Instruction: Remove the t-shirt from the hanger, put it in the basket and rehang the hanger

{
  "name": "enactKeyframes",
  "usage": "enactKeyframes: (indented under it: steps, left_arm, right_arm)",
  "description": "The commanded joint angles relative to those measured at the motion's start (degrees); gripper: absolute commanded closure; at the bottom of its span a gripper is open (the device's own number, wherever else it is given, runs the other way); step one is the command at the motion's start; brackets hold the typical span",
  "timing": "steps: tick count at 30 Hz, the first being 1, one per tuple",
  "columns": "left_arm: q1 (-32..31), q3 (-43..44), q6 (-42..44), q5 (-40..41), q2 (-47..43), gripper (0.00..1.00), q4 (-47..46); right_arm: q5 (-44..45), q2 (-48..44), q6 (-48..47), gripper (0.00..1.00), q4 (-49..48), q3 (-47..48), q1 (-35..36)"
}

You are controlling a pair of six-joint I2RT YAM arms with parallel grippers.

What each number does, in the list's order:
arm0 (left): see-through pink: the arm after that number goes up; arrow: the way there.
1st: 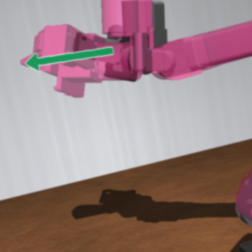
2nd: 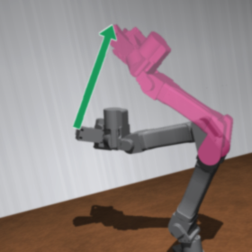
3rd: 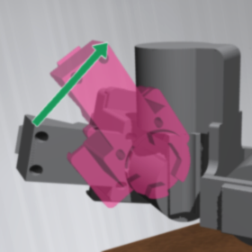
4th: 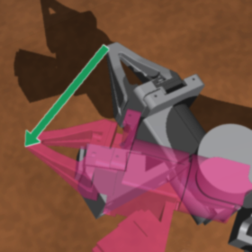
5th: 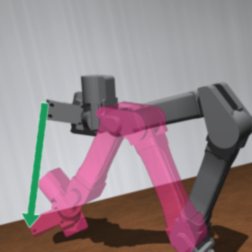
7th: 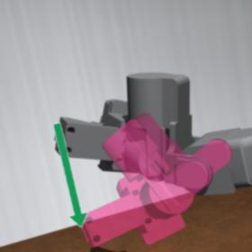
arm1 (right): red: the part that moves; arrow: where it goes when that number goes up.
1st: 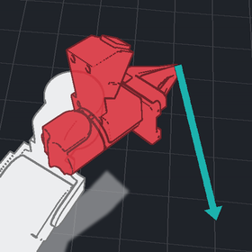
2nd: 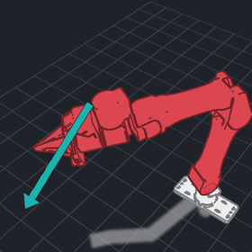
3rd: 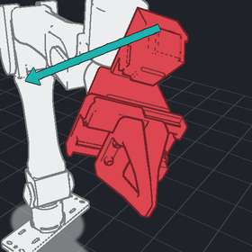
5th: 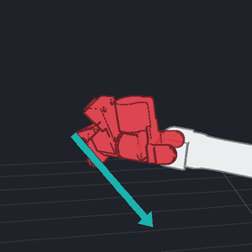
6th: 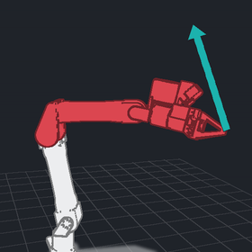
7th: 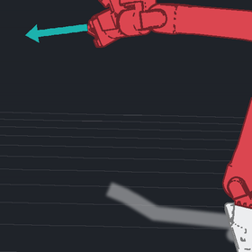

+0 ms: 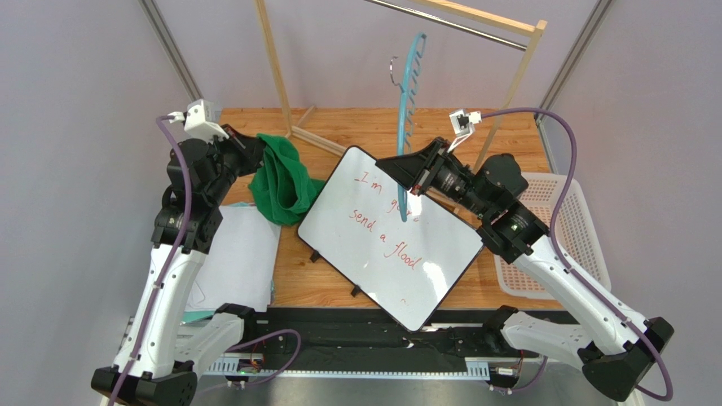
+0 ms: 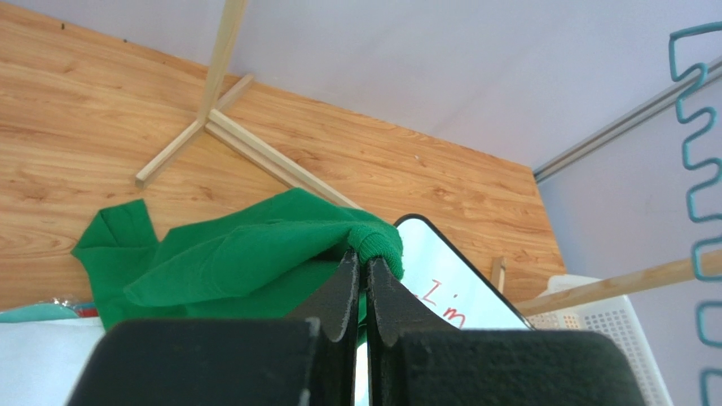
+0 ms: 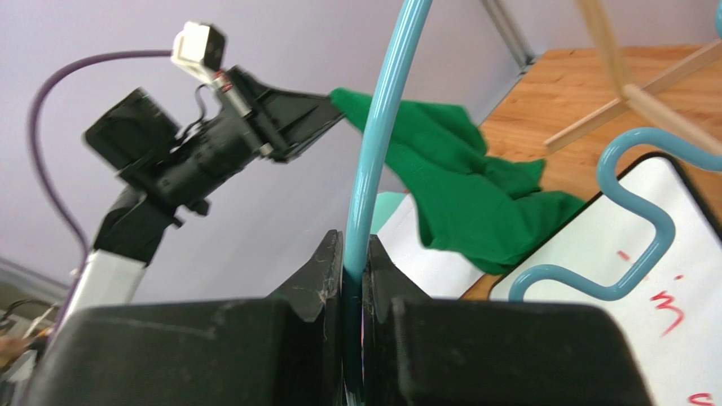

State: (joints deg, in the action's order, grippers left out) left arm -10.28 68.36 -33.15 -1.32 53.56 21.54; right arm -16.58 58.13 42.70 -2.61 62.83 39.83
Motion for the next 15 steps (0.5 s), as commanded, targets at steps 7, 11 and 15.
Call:
enactKeyframes:
  steps: [7, 11, 15]
  left_arm:
    - [0.18, -3.66, -3.33, -2.90, -6.97, 1.00, -2.38]
    - [0.18, -3.50, -3.24, -3.07, -7.24, 1.00, -2.12]
    - [0.18, -3.14, -2.89, -2.99, -7.59, 1.00, -1.68]
  right_arm:
    - [15.86, 2.86, -12.29, 1.00, -0.64, 8.10, -0.28]
    - [20.61, 3.92, -12.20, 1.00, -0.90, 8.72, -0.28]
    - [24.30, 4.89, -12.99, 1.00, -1.70, 9.59, -0.46]
